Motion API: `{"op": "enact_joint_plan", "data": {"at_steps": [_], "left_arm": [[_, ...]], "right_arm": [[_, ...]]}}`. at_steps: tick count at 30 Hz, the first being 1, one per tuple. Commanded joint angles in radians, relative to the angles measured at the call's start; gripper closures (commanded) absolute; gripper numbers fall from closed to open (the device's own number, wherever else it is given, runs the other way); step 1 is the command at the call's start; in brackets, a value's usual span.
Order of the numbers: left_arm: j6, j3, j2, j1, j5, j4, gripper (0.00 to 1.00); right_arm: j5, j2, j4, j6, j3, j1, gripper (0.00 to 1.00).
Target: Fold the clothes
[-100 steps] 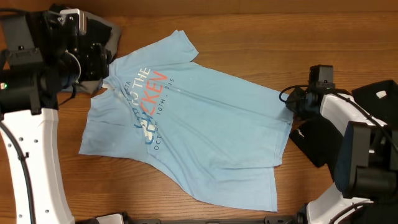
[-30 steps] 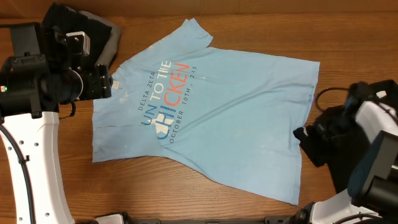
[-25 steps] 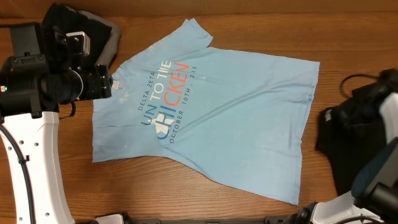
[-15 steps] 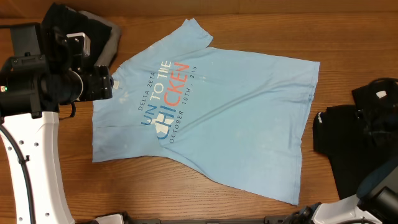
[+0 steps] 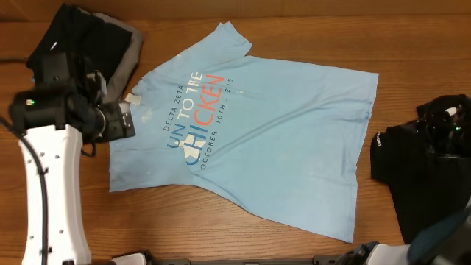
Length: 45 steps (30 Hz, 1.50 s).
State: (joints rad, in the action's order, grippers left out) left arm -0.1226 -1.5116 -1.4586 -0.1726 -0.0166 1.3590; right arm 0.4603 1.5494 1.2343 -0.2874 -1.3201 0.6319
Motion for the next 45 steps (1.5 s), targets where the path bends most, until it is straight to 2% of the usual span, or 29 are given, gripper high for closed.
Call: {"op": "enact_joint_plan", "data": {"at_steps": [1,5,8,9,14,17,21,24,28,31,33,37,40,45], "left_arm": [[-0.056,0.161,0.007,-0.044,-0.016,-0.118,0.13],[0.02,0.302,0.007,-0.053,-0.009,-0.314,0.18],[0.048,0.393,-0.005,-0.053,-0.008,-0.436,0.35],[0.047,0.416,-0.019,-0.054,-0.021,-0.466,0.36],[0.034,0.449,-0.154,-0.064,0.002,-0.531,0.32],[0.05,0.449,-0.24,-0.071,0.063,-0.534,0.36],[0.049,0.449,-0.287,-0.071,0.066,-0.536,0.36],[0.048,0.44,-0.28,-0.071,0.071,-0.537,0.29],[0.049,0.414,-0.28,-0.071,0.123,-0.52,0.28],[0.061,0.412,-0.28,-0.071,0.125,-0.518,0.27],[0.064,0.412,-0.28,-0.071,0.125,-0.509,0.27],[0.064,0.412,-0.28,-0.071,0.119,-0.486,0.28],[0.054,0.414,-0.28,-0.071,0.086,-0.46,0.45],[-0.04,0.482,-0.281,-0.073,-0.003,-0.494,0.58]], "right_arm": [[0.011,-0.077,0.045,0.031,-0.01,-0.079,0.33],[-0.054,-0.079,0.085,0.031,-0.006,-0.178,0.32],[-0.076,-0.079,0.089,0.03,0.01,-0.247,0.32],[-0.077,-0.079,0.089,0.03,0.018,-0.262,0.32],[-0.087,-0.079,0.087,0.031,0.084,-0.312,0.32],[-0.132,-0.079,0.087,0.029,0.144,-0.314,0.31],[-0.127,-0.079,0.08,0.024,0.266,-0.314,0.32],[-0.131,-0.079,0.026,-0.008,0.368,-0.314,0.33],[-0.176,-0.079,-0.201,-0.054,0.5,-0.314,0.39],[-0.175,-0.076,-0.33,-0.089,0.57,-0.314,0.54],[-0.175,-0.069,-0.338,-0.135,0.599,-0.314,0.64],[-0.203,-0.066,-0.308,-0.144,0.641,-0.314,0.67],[-0.266,-0.066,-0.286,-0.245,0.659,-0.314,0.71],[-0.267,-0.066,-0.297,-0.265,0.657,-0.314,0.71]]}}
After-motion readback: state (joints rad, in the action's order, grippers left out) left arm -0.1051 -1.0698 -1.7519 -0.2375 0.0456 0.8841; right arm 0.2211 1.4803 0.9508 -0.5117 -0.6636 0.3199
